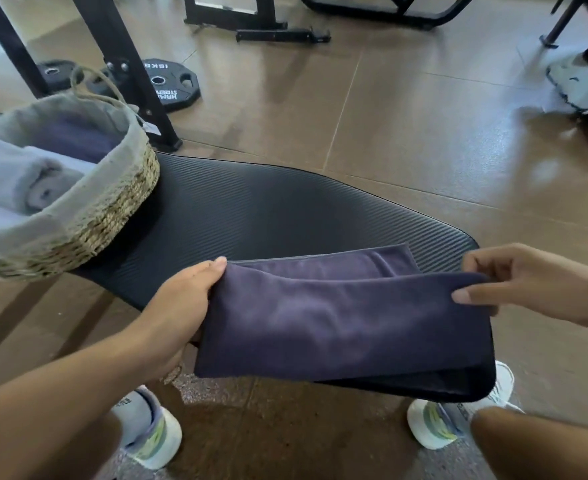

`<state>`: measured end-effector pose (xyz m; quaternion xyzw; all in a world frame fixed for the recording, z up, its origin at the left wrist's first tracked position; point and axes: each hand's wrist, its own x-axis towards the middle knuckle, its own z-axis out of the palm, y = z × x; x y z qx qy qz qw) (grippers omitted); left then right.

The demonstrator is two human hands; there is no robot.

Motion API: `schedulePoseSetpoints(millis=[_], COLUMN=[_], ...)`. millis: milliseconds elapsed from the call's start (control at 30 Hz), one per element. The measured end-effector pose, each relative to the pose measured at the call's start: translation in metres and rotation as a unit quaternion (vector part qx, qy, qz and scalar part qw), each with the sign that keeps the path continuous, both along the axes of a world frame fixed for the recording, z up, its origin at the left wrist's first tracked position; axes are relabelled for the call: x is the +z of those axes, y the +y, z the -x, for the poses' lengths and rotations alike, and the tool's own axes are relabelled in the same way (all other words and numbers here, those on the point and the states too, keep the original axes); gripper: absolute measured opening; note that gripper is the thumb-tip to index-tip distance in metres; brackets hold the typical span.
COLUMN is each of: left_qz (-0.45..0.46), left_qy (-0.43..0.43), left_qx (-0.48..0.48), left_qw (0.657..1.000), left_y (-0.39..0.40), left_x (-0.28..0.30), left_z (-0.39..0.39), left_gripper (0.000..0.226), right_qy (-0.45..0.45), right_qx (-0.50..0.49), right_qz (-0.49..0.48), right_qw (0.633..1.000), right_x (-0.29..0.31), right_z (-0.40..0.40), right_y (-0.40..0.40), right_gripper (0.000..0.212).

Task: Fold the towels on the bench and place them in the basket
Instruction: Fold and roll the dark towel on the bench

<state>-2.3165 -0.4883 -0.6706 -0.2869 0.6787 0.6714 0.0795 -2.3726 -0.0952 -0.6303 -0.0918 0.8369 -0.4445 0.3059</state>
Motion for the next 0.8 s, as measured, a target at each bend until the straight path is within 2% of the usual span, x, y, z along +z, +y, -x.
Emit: schedulePoseSetpoints(millis=[67,167,267,433,600,667,733,800], left_qz=[0.036,0.119,0.213,0.285,0.325,0.356,0.407,0.439], left_qy=[-0.001,0.049,0.073,0.046,0.034,0.023,0.023,0.038], left_qx=[-0.076,-0.128,-0.168,-0.193,-0.214,-0.235,-0.252,-0.268], left_qw=[0.996,0.983,0.96,0.938,0.921,0.904,0.878,0.857], left_y=[-0.004,-0.014,-0.025,-0.043,-0.047,-0.053,-0.061,-0.066], left_x=[0.001,0.003,0.001,-0.007,-0.006,-0.007,-0.008,-0.008], left_z=[0.002,0.007,0.014,0.023,0.028,0.031,0.034,0.038], left_gripper=[0.034,0.023,0.019,0.02,0.017,0.015,0.025,0.036], right_qy=[0.015,0.006,0.034,0.055,0.129,0.153,0.171,0.196], right_qx=[-0.052,-0.115,-0.157,-0.238,-0.21,-0.192,-0.176,-0.117], right_qz=[0.027,0.073,0.046,-0.003,-0.092,-0.117,-0.131,-0.169], right_qw=[0.998,0.991,0.986,0.97,0.965,0.962,0.961,0.959], right_x=[-0.003,-0.006,-0.016,-0.038,-0.05,-0.054,-0.054,-0.051], right_z=[0.007,0.018,0.027,0.042,0.057,0.06,0.063,0.064], right_y=[-0.015,-0.031,-0.041,-0.054,-0.053,-0.051,-0.05,-0.051], right_gripper=[0.026,0.018,0.011,0.017,0.02,0.018,0.018,0.022])
